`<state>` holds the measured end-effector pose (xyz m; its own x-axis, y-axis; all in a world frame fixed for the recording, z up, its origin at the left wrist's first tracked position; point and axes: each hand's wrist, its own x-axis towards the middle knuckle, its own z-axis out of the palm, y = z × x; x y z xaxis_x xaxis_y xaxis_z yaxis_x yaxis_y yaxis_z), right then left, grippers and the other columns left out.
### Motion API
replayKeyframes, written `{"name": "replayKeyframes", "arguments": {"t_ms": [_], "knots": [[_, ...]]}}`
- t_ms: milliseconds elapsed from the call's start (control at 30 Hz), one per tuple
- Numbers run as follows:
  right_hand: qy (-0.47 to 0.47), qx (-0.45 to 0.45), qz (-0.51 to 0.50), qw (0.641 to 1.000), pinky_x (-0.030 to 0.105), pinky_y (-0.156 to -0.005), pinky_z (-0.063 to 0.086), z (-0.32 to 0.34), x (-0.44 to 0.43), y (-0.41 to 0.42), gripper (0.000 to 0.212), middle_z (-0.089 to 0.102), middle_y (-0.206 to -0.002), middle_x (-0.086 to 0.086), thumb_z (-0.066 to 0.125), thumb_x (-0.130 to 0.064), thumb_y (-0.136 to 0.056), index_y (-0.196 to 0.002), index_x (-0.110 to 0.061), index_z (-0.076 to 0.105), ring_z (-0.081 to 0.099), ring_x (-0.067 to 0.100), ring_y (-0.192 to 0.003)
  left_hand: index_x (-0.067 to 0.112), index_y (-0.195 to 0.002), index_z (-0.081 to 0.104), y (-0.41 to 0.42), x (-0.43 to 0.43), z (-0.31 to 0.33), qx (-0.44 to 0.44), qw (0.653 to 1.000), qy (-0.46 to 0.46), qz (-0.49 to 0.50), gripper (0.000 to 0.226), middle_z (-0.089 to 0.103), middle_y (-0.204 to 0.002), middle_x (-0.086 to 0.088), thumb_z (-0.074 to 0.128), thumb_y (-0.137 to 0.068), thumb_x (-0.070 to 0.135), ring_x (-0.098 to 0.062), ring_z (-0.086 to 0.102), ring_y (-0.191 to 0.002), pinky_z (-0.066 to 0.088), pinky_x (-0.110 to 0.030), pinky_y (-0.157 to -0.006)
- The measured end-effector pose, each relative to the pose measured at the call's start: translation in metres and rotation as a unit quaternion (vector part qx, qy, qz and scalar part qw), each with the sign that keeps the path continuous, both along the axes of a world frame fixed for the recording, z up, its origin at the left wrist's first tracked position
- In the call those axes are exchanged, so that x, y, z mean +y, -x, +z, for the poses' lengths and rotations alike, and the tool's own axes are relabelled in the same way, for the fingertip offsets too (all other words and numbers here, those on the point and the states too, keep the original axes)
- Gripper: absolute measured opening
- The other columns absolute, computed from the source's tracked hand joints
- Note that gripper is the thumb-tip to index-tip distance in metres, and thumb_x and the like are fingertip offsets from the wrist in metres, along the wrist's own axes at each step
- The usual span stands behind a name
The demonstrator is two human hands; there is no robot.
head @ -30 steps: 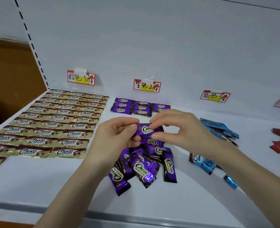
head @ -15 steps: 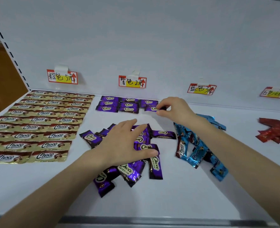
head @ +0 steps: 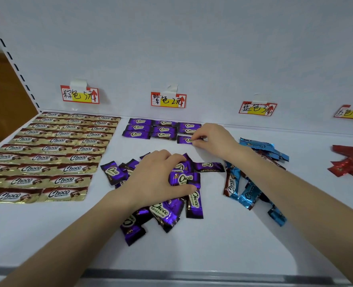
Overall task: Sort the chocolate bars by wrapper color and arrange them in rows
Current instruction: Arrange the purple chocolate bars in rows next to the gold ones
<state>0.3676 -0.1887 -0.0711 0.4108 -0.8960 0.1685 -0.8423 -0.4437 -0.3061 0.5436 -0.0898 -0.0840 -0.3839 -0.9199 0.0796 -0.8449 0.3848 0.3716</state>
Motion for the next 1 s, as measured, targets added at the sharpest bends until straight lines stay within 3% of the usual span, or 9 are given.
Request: {"name": "replayKeyframes", "arguments": {"t_ms": [133,333,533,700,867,1000], "knots": [[-0.010,0.000,-0.001,1.000,0.036,-0.085,0.045,0.000,-0.002,-0.002,0.019,0.066,-0.103,0.006,0.054,-0.012,-0.090,-0.098,-0.007,0.070,0.056,0.020,-0.098,0.029,-0.137,0.040,0.000,0.002,0.000,0.014,1.000,-0.008,0.001,0.086,0.055,-0.118,0.005,0.043,-0.065,0.077,-0.011,0.047,-0.111,0.033,-0.021,-0.088],[-0.012,0.000,0.000,1.000,0.037,-0.084,0.045,0.001,-0.002,-0.002,0.019,0.066,-0.101,0.007,0.053,-0.012,-0.090,-0.097,-0.006,0.070,0.056,0.022,-0.096,0.025,-0.142,0.037,0.002,0.006,0.006,0.050,0.999,-0.022,0.001,0.077,0.049,-0.137,0.006,0.060,-0.078,0.062,-0.010,0.042,-0.126,0.032,-0.022,-0.098],[-0.016,-0.007,-0.003,1.000,0.033,-0.085,0.044,0.002,0.000,-0.001,0.021,0.065,-0.107,0.006,0.053,-0.013,-0.091,-0.102,-0.008,0.069,0.056,0.020,-0.099,0.024,-0.139,0.042,0.004,0.009,0.008,0.093,0.995,-0.020,-0.008,0.065,0.050,-0.138,0.007,0.058,-0.083,0.052,-0.009,0.044,-0.124,0.033,-0.018,-0.092],[-0.015,-0.066,-0.019,0.998,0.022,-0.081,0.039,0.007,0.010,0.002,0.021,0.064,-0.108,0.006,0.054,-0.013,-0.091,-0.108,-0.008,0.066,0.055,0.015,-0.096,0.019,-0.134,0.049,0.001,0.012,0.004,0.152,0.988,0.008,0.026,0.059,0.054,-0.134,0.006,0.060,-0.084,0.047,-0.009,0.047,-0.123,0.033,-0.016,-0.091],[-0.042,-0.104,-0.008,0.994,0.015,-0.073,0.035,0.013,0.031,0.011,0.018,0.065,-0.101,0.002,0.055,-0.018,-0.091,-0.102,-0.010,0.067,0.052,0.008,-0.086,0.031,-0.106,0.062,0.000,0.017,0.009,0.296,0.952,-0.001,0.071,0.039,0.067,-0.094,0.012,0.067,-0.076,0.056,-0.011,0.065,-0.087,0.051,-0.029,-0.080],[-0.129,-0.012,0.012,0.991,0.019,-0.077,0.037,0.018,0.046,0.021,0.030,0.061,-0.108,-0.001,0.060,-0.033,-0.087,-0.112,-0.016,0.062,0.053,0.008,-0.092,0.029,-0.097,0.062,0.003,0.019,0.020,0.410,0.903,0.026,0.129,0.017,0.063,-0.077,0.010,0.066,-0.082,0.035,-0.004,0.058,-0.062,0.047,-0.014,-0.060]]}}
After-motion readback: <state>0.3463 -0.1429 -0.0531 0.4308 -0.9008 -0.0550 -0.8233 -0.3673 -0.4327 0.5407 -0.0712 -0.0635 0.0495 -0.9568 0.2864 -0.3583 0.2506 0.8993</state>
